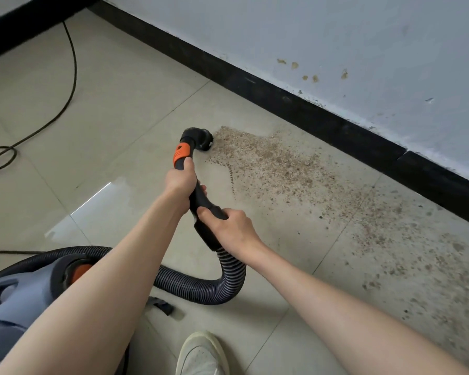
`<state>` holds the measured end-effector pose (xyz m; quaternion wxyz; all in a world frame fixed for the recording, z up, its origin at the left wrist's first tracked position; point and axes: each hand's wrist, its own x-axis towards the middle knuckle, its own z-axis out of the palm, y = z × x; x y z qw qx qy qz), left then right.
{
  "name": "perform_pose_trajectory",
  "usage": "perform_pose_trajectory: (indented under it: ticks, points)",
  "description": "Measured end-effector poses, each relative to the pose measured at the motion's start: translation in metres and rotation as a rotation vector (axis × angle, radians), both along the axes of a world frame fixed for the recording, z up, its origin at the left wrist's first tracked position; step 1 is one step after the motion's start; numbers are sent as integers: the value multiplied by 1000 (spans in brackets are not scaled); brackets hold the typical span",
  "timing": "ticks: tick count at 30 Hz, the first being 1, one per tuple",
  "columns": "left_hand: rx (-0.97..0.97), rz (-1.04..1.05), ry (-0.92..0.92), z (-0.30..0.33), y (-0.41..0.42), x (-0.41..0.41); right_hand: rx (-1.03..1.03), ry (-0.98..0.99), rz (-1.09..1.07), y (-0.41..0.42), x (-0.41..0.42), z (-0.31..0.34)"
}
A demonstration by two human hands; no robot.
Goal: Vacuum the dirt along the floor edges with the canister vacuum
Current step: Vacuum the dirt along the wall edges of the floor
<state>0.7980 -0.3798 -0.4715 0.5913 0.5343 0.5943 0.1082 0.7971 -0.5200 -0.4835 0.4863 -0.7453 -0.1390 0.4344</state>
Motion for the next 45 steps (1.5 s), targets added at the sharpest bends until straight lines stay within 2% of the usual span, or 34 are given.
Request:
perform_pose_trajectory:
  ticks: [13, 17, 26, 32, 39, 45]
  points:
    - [-7, -192, -40, 1, 3, 63, 14, -35, -138, 7, 39, -1]
    - [5, -170, -43, -2, 7, 58, 43, -12, -134, 10, 37, -3]
    - [-33, 139, -68, -15, 5, -31, -29, -84, 231, 4, -4, -3]
    - [-60, 109, -95, -16, -18, -71, -94, 24, 409, -8, -31, -8]
    - [-49, 29, -96, -9, -32, -48, -114, -12, 317, -19, -22, -5]
    - [-57, -58, -76, -2, -25, -17, -97, 41, 201, -14, -5, 0]
